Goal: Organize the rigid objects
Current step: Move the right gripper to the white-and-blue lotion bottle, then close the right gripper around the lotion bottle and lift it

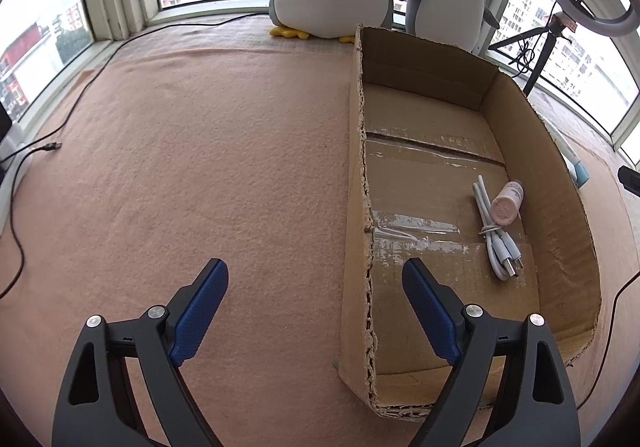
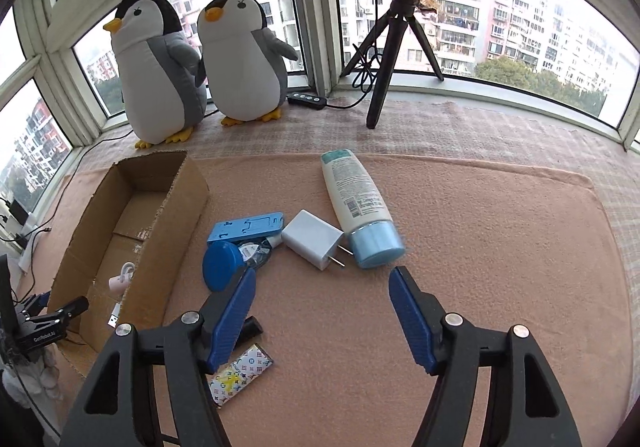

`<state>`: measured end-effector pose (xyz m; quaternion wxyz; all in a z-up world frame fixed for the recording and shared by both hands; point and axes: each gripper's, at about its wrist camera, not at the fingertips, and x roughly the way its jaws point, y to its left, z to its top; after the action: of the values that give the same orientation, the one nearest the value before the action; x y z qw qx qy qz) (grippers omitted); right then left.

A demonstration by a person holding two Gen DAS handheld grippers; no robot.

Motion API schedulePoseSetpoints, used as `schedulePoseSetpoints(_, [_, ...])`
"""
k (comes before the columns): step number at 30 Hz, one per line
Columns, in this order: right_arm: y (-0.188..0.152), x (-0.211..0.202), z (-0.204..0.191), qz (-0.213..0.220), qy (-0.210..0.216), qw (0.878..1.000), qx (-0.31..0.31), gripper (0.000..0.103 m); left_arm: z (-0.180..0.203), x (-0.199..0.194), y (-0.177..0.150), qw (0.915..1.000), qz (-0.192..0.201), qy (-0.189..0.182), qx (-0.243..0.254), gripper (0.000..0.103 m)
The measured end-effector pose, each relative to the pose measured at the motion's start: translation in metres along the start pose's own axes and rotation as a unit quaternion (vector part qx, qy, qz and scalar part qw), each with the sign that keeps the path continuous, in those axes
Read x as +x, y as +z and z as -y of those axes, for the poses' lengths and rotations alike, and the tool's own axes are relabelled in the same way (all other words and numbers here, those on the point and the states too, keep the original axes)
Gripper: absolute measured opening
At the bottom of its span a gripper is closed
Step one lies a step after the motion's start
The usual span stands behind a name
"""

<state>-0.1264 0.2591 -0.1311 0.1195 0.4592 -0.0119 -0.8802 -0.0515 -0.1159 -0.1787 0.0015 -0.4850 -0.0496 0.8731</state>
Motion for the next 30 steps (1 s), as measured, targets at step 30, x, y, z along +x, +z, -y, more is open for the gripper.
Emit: schedulePoseSetpoints(30, [0.059, 0.131, 0.021, -0.089, -0.035, 0.995, -0.017, 0.059, 0.008, 0.006, 0.0, 1.0, -0.008, 0.001, 0.004, 0.074])
